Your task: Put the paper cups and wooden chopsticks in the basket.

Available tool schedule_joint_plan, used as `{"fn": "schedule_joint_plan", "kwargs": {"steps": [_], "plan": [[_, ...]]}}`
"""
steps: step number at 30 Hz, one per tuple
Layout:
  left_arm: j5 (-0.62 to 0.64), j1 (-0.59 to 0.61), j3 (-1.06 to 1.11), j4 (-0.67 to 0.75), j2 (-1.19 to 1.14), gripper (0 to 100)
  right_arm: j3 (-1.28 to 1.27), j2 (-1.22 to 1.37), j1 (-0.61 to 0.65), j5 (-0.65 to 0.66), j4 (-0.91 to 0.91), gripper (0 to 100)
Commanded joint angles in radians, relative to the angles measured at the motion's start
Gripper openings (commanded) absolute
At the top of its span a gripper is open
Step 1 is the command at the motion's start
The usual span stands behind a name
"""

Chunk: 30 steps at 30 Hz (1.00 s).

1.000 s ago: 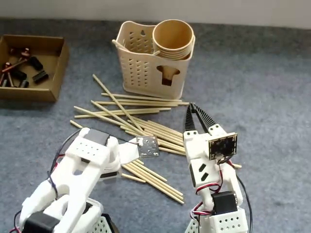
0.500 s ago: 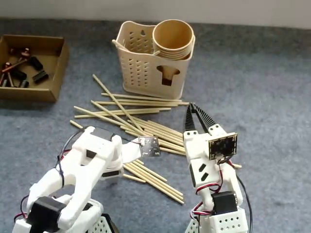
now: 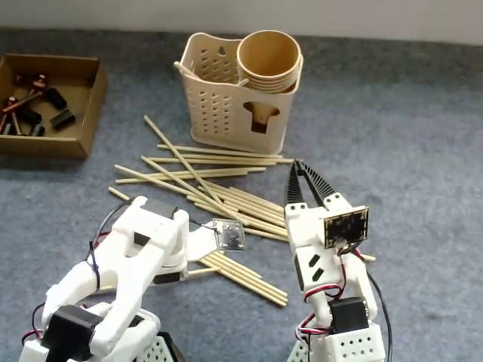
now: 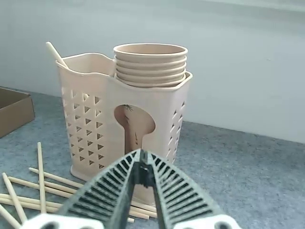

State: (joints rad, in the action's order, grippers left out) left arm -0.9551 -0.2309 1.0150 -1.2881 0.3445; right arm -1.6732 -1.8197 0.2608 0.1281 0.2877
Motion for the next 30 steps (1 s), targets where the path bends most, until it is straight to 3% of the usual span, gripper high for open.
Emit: {"fn": "schedule_joint_plan", "kwargs": {"steps": [1, 9, 17, 23, 30], "plan": [[-0.002, -0.012, -0.012, -0.049, 0.004, 1, -0.042, -0.013, 0.004, 0.012, 0.004, 0.9], [0.0, -0.008, -0.035, -0.15, 0.005, 1, -0.042, -0.013, 0.004, 0.012, 0.004, 0.9], [0.0, 0.209, -0.237, -0.226, 0.005, 1, -0.042, -0.013, 0.004, 0.012, 0.004, 0.9], [0.0, 0.254, -0.326, -0.264, 0.005, 1, -0.042, -0.013, 0.004, 0.012, 0.004, 0.9], [0.207, 0.28, -0.527, -0.288, 0.113, 1, -0.042, -0.013, 0.004, 0.012, 0.004, 0.9]]}}
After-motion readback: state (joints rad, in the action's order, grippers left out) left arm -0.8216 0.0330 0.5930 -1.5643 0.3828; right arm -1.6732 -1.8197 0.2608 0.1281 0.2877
